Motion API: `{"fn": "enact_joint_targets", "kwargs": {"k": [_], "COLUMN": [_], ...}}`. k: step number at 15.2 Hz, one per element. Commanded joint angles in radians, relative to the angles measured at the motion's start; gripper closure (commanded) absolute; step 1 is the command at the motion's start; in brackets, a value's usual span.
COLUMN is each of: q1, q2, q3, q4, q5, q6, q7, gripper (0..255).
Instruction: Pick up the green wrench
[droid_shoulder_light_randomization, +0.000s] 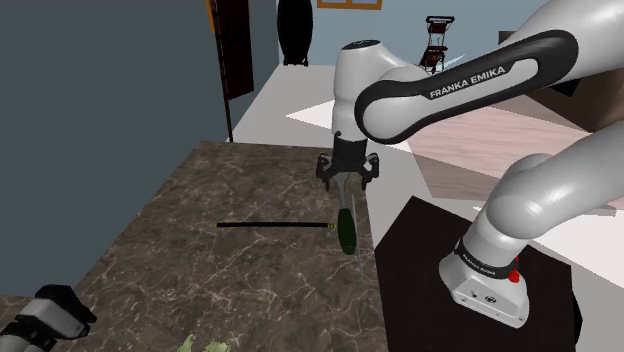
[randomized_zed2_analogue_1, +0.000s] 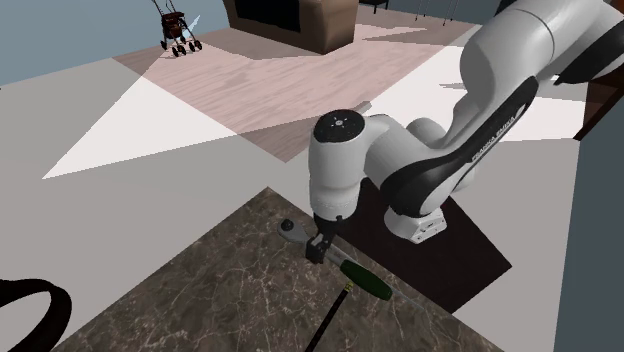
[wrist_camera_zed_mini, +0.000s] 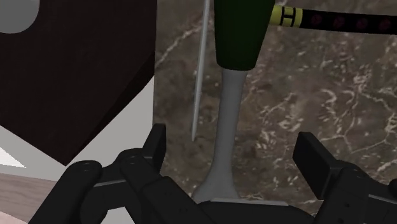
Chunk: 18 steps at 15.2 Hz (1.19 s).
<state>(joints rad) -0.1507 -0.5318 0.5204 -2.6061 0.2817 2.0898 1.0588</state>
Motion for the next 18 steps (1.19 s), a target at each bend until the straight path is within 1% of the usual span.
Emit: {"fn": "enact_joint_targets", "kwargs": {"k": [1,6,8,9,18], "q1": [-0.005,-0.010,-0.010,-0.010,-0.010], "q2": [0.022,0.067,0.073,0.073,0.073], "q3": [0.017,0.040,0.043,0.044,0.043], "q4": [-0.016,-0.055,-0.059,-0.057,-0.059], "q5": [0.005,0.008,0.008,0.008,0.008], "q6": [0.038,0.121,0.131,0.130,0.131], "q7": [0.023,0.028,0.029,0.031,0.029], "gripper": [0,0,0,255,255]}}
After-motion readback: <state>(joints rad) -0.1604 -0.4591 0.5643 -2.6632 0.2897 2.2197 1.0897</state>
